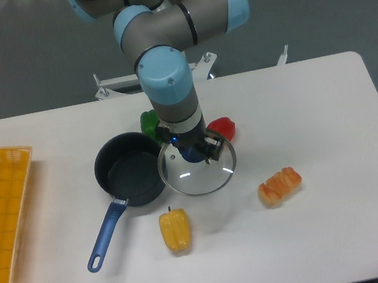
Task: Place the lid on the table
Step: 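Carry the held glass lid beside the blue saucepan, lowering it slightly, then lower the glass lid toward the table surface beside the saucepan, then set the glass lid flat on the table, adjusting its position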
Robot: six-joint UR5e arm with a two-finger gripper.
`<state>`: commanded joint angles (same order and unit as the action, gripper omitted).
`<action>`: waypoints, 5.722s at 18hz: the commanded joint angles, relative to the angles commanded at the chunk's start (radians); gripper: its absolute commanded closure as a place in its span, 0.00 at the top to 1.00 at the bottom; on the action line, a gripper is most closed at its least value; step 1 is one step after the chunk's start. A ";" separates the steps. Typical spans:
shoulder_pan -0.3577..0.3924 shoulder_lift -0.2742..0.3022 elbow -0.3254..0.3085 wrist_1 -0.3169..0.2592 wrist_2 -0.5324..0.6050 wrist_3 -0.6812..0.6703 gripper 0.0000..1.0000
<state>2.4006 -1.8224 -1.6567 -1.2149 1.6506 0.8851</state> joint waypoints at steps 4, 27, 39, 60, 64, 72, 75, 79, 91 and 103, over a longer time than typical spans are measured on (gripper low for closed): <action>0.024 -0.011 0.008 0.003 -0.018 0.000 0.60; 0.046 -0.118 -0.005 0.080 -0.026 -0.055 0.60; 0.014 -0.163 -0.032 0.084 -0.015 -0.058 0.60; -0.009 -0.192 -0.054 0.086 0.038 -0.061 0.60; -0.017 -0.195 -0.054 0.092 0.049 -0.063 0.60; -0.018 -0.207 -0.054 0.133 0.048 -0.063 0.60; -0.018 -0.207 -0.054 0.135 0.048 -0.061 0.60; -0.020 -0.207 -0.054 0.135 0.051 -0.061 0.60; -0.034 -0.216 -0.054 0.143 0.072 -0.061 0.60; -0.034 -0.225 -0.054 0.150 0.072 -0.061 0.60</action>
<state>2.3669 -2.0478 -1.7104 -1.0646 1.7227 0.8237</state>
